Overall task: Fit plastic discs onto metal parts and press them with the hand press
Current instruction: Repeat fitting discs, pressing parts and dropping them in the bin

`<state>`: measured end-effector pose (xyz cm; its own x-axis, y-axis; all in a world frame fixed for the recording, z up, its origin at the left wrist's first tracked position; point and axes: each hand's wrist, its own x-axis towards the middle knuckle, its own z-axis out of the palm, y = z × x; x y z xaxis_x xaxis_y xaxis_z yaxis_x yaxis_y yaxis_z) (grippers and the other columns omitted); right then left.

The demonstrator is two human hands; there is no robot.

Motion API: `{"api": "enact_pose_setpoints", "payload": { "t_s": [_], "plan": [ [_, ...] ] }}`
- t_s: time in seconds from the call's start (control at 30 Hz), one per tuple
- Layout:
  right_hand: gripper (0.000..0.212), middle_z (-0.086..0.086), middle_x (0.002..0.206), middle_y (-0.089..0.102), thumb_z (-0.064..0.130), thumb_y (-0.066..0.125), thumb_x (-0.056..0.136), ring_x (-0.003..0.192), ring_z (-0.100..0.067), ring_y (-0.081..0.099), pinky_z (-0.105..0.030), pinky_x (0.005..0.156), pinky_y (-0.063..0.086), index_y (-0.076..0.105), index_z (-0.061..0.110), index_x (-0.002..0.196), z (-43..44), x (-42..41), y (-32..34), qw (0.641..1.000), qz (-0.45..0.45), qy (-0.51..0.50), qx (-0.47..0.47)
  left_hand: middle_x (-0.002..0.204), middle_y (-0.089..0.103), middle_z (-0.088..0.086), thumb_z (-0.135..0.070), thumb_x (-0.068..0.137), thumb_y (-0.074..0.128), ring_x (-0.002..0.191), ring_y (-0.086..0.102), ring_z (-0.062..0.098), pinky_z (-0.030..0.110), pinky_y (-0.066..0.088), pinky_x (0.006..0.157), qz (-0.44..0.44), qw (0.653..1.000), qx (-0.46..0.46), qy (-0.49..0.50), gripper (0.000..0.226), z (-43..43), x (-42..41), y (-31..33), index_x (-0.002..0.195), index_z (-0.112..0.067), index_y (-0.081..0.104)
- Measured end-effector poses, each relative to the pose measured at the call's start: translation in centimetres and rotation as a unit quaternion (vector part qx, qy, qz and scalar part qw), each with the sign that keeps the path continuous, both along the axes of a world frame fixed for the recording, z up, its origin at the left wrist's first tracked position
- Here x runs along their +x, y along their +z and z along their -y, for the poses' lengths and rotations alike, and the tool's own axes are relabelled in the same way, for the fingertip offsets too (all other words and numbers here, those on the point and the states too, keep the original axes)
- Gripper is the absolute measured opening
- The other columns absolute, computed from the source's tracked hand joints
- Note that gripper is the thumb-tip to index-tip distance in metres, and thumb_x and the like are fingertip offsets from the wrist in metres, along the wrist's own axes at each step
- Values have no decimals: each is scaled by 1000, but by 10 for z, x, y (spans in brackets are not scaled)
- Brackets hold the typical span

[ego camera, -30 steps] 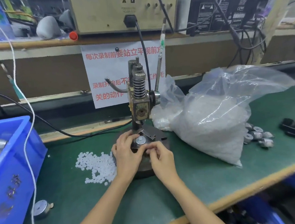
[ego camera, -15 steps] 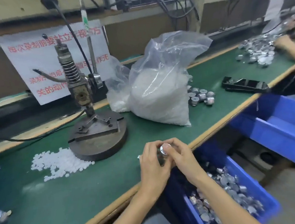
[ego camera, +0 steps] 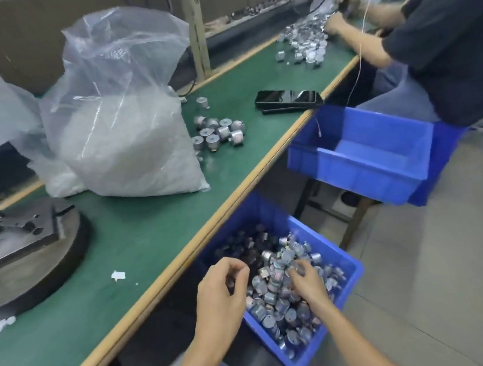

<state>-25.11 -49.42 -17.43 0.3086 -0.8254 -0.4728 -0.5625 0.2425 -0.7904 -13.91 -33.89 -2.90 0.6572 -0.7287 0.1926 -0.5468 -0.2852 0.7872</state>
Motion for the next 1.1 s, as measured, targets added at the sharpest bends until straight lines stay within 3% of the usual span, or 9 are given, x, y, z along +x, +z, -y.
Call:
{"api": "enact_pose_setpoints", "payload": {
  "t_s": [0.07,0.17,0.23,0.33,0.43,0.5,0.63,0.97,1.1],
  "plan": [
    [41,-6,100,59,16,52,93,77,-26,65,-38,73,54,48,16,133,1,3,-5,999,-24,22,-26,65,58,-11,-12,86,64,65,51,9,13,37,60,-12,1000,9,5,25,0,2,-2,71,-30,55],
    [47,-11,92,57,7,50,90,57,-14,48,-20,51,41,47,16,136,-2,7,-8,998,-28,13,-59,62,56,-10,-15,87,63,63,48,8,13,36,59,-18,1000,12,8,24,1,5,0,70,-31,54],
    [44,-11,106,48,5,49,90,68,-13,50,-17,60,44,50,15,133,-5,6,-4,996,-23,-13,-86,62,55,-9,-16,87,62,61,46,8,15,36,58,-25,1000,10,6,23,0,7,2,71,-30,54],
    [31,-5,120,46,8,51,91,95,-18,55,-32,88,45,57,12,121,-12,5,15,990,3,-40,-133,62,53,-10,-16,88,61,59,44,8,16,35,57,-35,999,9,-2,21,-2,10,6,72,-29,55],
    [9,0,87,59,10,55,90,76,-14,54,-28,68,42,61,17,91,-15,18,49,981,56,-44,-179,58,50,-13,-16,88,61,56,43,7,14,34,55,-26,1000,-2,-3,19,-8,17,14,73,-27,56],
    [13,-2,60,50,9,55,88,54,-12,42,-27,54,35,56,15,78,-17,33,76,979,111,-6,-169,57,48,-13,-15,87,61,53,42,6,13,33,54,-17,1000,-14,4,19,-14,24,21,73,-26,56],
    [20,10,42,35,2,53,88,38,-7,25,-17,41,22,50,12,72,-35,77,136,953,250,106,-134,51,40,-10,-11,86,63,48,35,6,11,31,50,-20,997,-65,43,22,-38,42,41,71,-26,56],
    [10,7,41,28,20,56,78,41,-12,19,-22,41,16,52,23,69,-147,198,239,848,384,343,-127,51,37,-11,-11,86,63,49,33,3,12,28,48,21,974,-131,182,18,-165,116,102,74,-24,60],
    [29,2,44,34,-1,59,85,40,-9,21,-18,39,19,53,21,68,-210,240,260,799,387,441,-133,51,36,-11,-8,85,64,49,33,4,12,29,50,9,948,-146,284,21,-229,132,118,72,-24,61]
  ]
}}
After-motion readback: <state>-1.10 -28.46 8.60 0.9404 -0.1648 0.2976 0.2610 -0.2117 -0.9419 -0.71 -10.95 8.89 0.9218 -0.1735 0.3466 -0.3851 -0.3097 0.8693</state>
